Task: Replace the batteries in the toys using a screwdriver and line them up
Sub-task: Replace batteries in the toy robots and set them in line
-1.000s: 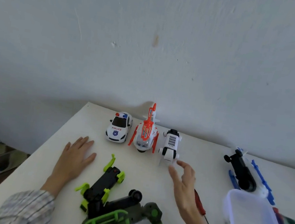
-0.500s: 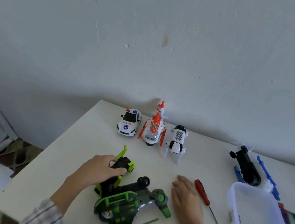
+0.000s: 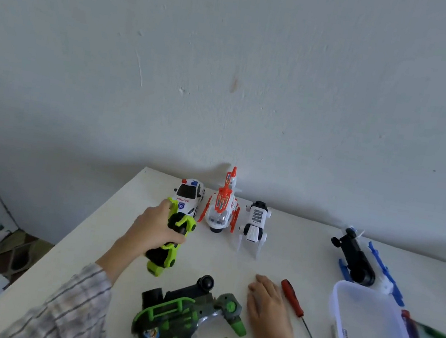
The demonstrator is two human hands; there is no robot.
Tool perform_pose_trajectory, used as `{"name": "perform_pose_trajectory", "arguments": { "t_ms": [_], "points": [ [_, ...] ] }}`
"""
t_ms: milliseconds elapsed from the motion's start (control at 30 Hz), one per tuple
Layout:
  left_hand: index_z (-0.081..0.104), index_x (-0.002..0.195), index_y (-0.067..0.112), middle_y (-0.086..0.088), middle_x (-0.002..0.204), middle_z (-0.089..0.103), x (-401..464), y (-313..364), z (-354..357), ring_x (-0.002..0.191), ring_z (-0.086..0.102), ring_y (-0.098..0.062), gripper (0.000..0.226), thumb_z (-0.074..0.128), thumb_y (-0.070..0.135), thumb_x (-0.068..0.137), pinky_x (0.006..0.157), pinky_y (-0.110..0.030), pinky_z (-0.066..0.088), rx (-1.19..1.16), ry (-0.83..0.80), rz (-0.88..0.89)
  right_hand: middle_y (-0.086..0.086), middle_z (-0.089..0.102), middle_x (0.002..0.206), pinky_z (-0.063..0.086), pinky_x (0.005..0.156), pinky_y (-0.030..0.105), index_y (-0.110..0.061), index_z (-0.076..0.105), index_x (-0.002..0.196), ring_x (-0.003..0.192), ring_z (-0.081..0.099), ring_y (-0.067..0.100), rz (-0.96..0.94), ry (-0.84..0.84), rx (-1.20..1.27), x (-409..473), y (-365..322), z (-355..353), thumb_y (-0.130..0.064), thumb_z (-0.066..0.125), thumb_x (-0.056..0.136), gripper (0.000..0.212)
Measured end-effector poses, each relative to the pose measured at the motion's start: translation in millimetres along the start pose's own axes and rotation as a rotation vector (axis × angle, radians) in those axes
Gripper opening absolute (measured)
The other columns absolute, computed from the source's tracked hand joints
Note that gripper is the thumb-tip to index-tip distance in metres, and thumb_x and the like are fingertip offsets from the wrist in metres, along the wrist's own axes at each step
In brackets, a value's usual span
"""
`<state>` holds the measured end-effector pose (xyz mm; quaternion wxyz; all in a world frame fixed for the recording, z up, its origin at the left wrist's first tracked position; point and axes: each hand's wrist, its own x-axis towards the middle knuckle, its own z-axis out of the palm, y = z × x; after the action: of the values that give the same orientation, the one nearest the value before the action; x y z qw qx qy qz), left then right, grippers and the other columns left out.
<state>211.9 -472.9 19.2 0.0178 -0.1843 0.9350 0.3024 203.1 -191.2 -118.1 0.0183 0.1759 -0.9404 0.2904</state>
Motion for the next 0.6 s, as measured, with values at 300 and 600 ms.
{"name": "perform_pose_trajectory", "arguments": {
  "t_ms": [300,600],
  "points": [
    [0.05,0.114,0.016,-0.013,0.088,0.07,-66.9,97.2,0.0,0.08,0.071,-0.034,0.077,0.086,-0.003,0.049,0.062,-0.04,0.057,-1.212,-0.142,0.159,0.003,0.071,0.095,0.047,0.077,0.017,-0.014,0.068,0.096,0.09,0.064,0.014,0.103,0.02,0.889,-9.2,-75.7,-115.3,-0.04,0.05,0.089,0.033],
    [0.058,0.116,0.018,-0.012,0.098,0.073,-99.8,162.6,66.1,0.092,0.069,-0.026,0.073,0.09,0.025,0.051,0.078,-0.037,0.049,-1.237,-0.237,0.179,0.008,0.074,0.089,0.055,0.068,0.039,-0.017,0.068,0.101,0.081,0.07,0.026,0.206,0.021,0.981,-40.7,-73.7,-187.1,-0.051,0.073,0.068,0.048]
  ]
}}
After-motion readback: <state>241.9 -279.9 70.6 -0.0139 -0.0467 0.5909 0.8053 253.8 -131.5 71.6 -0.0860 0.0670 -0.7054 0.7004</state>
